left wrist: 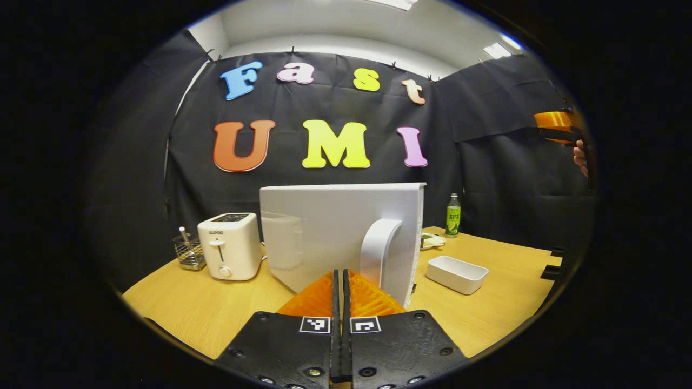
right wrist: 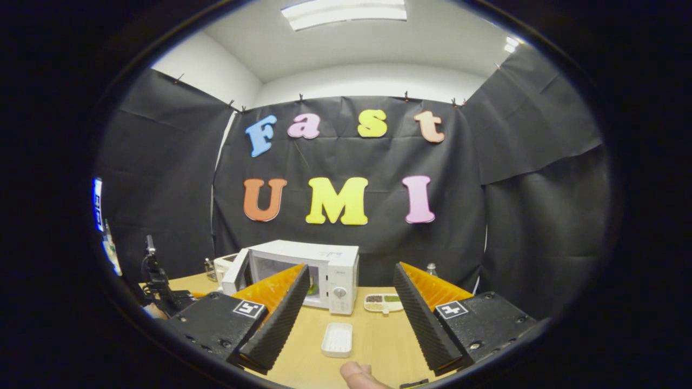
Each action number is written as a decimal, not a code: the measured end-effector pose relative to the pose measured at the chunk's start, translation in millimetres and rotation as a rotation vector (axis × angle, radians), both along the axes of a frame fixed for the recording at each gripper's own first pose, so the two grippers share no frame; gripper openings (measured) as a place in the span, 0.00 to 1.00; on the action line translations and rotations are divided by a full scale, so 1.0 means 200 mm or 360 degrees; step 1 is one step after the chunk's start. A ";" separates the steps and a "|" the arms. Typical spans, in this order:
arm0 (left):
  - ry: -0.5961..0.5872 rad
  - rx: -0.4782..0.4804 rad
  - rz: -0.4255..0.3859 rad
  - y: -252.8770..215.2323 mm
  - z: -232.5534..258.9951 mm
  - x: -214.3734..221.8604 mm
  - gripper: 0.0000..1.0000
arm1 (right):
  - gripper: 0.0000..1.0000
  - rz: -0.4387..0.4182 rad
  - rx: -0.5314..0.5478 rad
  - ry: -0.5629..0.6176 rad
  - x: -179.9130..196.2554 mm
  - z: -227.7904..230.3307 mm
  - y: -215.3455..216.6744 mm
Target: Open the microwave oven with the left hand, put the food in, and close the microwave oven.
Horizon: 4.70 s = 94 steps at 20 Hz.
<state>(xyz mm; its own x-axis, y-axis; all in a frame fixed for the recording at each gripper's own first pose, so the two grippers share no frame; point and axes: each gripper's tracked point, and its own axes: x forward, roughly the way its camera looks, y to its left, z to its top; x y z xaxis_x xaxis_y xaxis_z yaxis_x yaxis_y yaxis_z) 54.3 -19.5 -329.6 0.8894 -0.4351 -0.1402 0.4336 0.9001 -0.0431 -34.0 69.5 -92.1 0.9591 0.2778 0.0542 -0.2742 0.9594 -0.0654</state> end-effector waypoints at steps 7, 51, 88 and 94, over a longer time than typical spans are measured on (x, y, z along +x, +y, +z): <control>0.0008 -0.0042 -0.0117 -0.28 -0.04 0.21 0.00 | 1.00 -0.0010 -0.0005 0.0012 0.05 -0.03 -0.04; 0.0459 0.0000 0.0433 -0.53 -0.21 0.61 0.95 | 0.95 -0.0047 0.0017 0.0286 0.35 -0.31 -0.19; -0.0167 0.0091 0.0545 -0.02 1.26 -0.63 0.95 | 0.99 -0.0274 0.0037 -0.0016 -0.20 0.23 -0.28; -0.0182 0.0105 0.0515 -0.04 1.25 -0.63 0.96 | 0.99 -0.0275 0.0034 -0.0040 -0.20 0.25 -0.28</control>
<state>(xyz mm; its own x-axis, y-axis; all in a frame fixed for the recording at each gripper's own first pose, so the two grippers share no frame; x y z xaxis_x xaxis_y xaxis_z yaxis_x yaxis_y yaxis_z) -72.2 -28.1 -79.1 0.9913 -0.1216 -0.0502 0.1242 0.9909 0.0523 -75.0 13.7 -42.9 0.9907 0.1077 0.0827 -0.1038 0.9934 -0.0495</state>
